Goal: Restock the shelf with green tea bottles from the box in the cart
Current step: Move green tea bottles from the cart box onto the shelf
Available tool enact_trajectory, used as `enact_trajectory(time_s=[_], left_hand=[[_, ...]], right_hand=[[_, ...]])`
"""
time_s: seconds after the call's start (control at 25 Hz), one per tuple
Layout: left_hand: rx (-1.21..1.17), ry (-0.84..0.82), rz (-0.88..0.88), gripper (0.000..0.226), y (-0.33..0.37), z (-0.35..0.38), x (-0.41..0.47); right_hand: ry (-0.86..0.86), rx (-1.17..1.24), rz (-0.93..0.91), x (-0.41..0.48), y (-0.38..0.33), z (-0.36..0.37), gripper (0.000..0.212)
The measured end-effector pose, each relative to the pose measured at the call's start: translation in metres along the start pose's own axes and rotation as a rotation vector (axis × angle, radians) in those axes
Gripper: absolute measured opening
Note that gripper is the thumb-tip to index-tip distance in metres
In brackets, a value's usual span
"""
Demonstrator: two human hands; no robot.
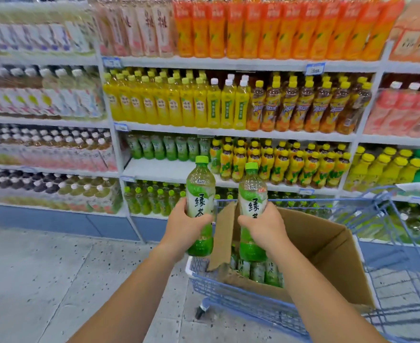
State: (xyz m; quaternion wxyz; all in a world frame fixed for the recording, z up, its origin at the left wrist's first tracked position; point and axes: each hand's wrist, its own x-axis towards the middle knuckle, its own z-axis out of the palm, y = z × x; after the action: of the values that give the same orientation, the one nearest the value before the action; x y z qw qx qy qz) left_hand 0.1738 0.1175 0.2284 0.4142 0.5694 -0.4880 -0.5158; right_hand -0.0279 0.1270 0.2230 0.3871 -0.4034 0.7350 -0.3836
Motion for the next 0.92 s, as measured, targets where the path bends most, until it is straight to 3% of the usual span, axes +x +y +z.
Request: enact_trajectory(time_s=[0.44,0.72,0.92], left_hand=[[-0.006,0.170,0.022,0.038,0.003,-0.194,0.038],[-0.007,0.125,-0.008,0.038,-0.026,-0.303,0.093],[0.001,0.118,-0.078,0.037,-0.056,-0.339,0.142]], right_hand=[[-0.140,-0.024,-0.152,-0.001,-0.104,0.178,0.040],[-0.153,-0.007,-0.128,0.003,-0.137,0.304,0.038],[-0.176,0.011,-0.089,0.022,-0.139,0.364,0.043]])
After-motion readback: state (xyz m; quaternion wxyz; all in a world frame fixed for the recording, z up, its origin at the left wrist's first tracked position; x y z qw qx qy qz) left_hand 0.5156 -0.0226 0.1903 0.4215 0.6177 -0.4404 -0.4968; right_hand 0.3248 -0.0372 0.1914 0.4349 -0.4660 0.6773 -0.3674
